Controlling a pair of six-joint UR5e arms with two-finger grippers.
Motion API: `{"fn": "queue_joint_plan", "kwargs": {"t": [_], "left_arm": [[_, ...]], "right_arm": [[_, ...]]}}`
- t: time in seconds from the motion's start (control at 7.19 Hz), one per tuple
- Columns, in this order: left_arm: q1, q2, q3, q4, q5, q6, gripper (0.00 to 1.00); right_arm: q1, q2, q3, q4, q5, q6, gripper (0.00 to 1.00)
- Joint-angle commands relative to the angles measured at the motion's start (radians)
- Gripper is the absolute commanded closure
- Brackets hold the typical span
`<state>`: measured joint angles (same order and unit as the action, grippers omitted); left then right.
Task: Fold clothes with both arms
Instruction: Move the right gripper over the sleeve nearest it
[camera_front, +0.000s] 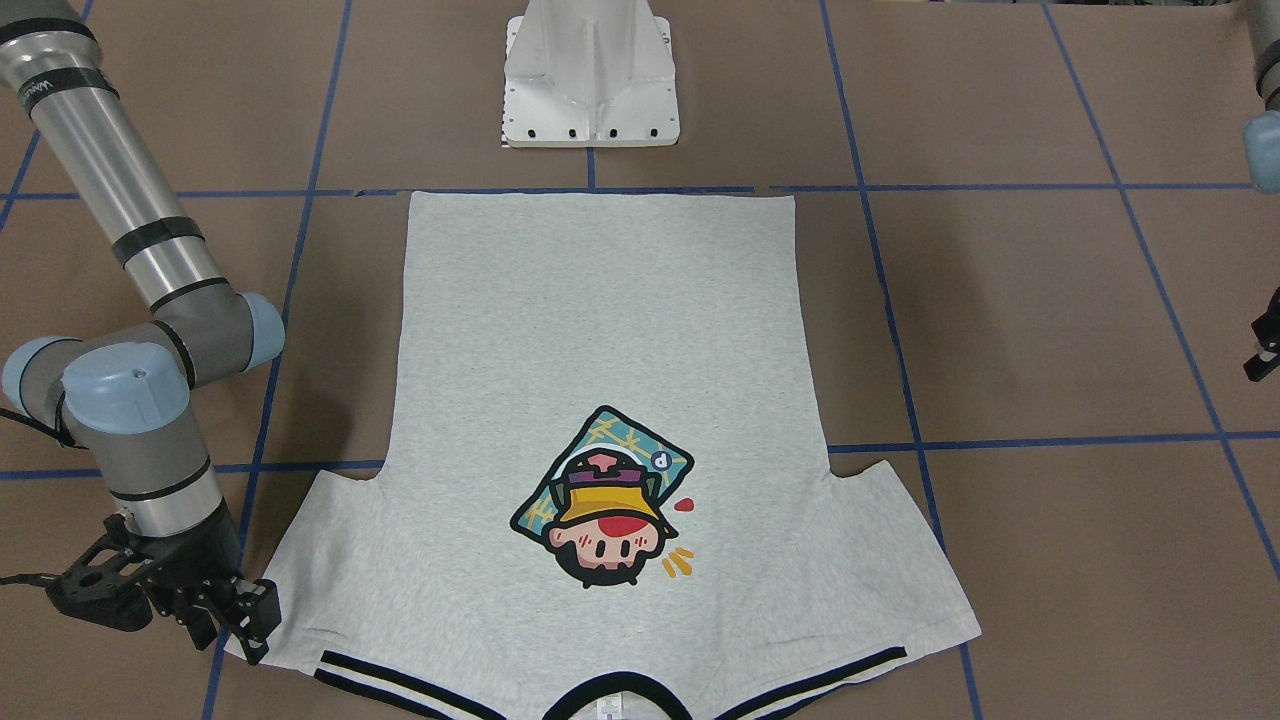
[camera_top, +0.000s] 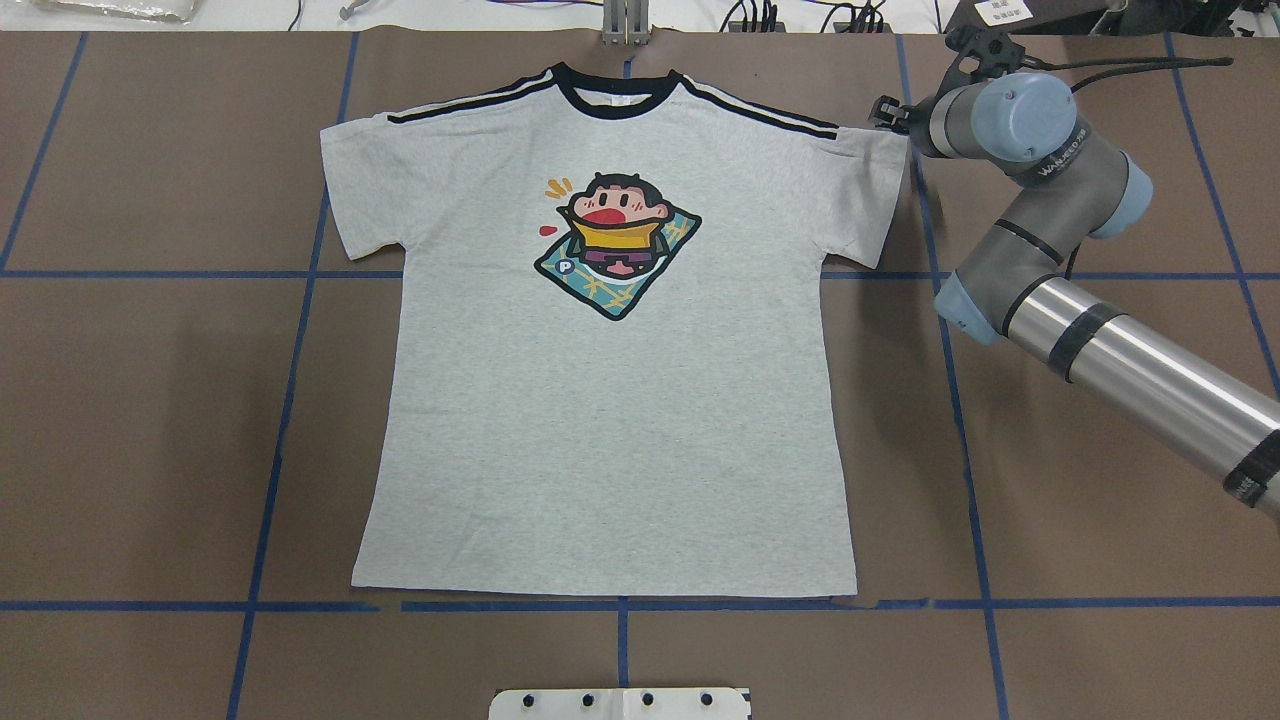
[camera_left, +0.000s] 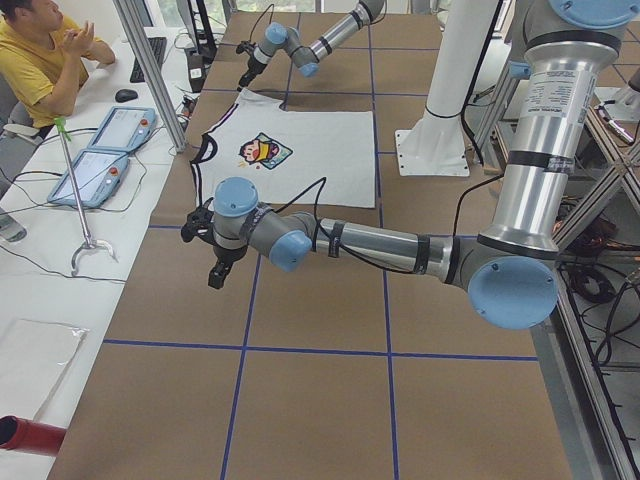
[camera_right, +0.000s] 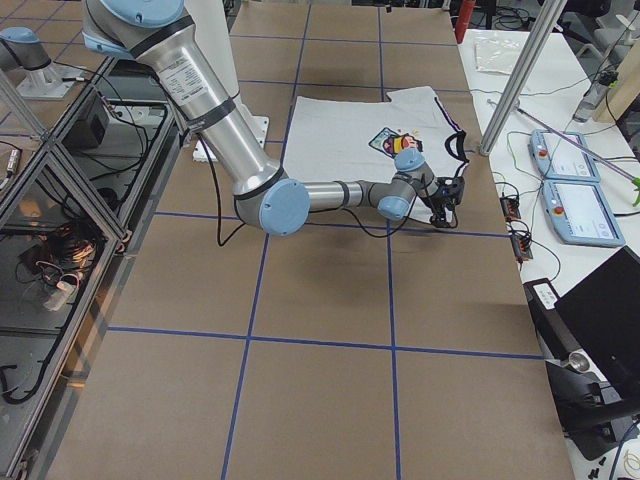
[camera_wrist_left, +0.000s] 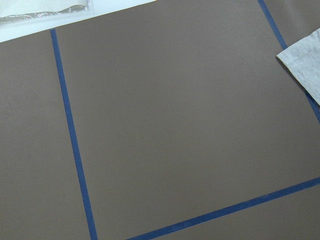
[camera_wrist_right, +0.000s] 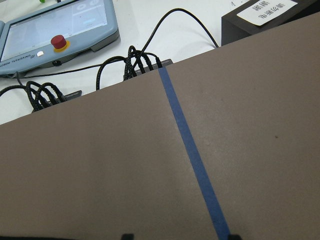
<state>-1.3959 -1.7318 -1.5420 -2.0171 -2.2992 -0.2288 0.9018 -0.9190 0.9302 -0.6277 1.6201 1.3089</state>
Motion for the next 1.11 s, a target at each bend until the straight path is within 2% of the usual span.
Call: {"fn": "queue_joint_plan", "kwargs": {"t": [0.0,0.14,0.28,0.56,0.7,0.97], "left_arm": [[0.0,-0.002,-0.001,0.0,0.0,-0.004,0.01],[0.0,0.0,-0.001,-0.002,-0.002,-0.006,0.01],[0.0,-0.002,-0.001,-0.002,-0.003,-0.006,0.01],[0.0,0.0,-0.001,-0.002,-0.006,-0.006,0.01],[0.0,0.001,-0.003,-0.002,-0.008,-0.006,0.01],[-0.002,0.004,-0.006,-0.003,-0.009,-0.006,0.01]], "right_arm": [[-0.006,-0.001,-0.005,0.0,-0.019,-0.005,0.62],[-0.014,-0.004,-0.005,0.0,-0.019,-0.007,0.89],[-0.014,-0.004,-0.002,0.0,-0.017,-0.007,1.0],[-0.014,-0.001,0.044,-0.003,-0.011,-0.005,1.0],[-0.032,0.015,0.105,-0.024,-0.006,0.004,1.0],[-0.086,0.141,0.098,-0.186,-0.008,0.01,1.0]]}}
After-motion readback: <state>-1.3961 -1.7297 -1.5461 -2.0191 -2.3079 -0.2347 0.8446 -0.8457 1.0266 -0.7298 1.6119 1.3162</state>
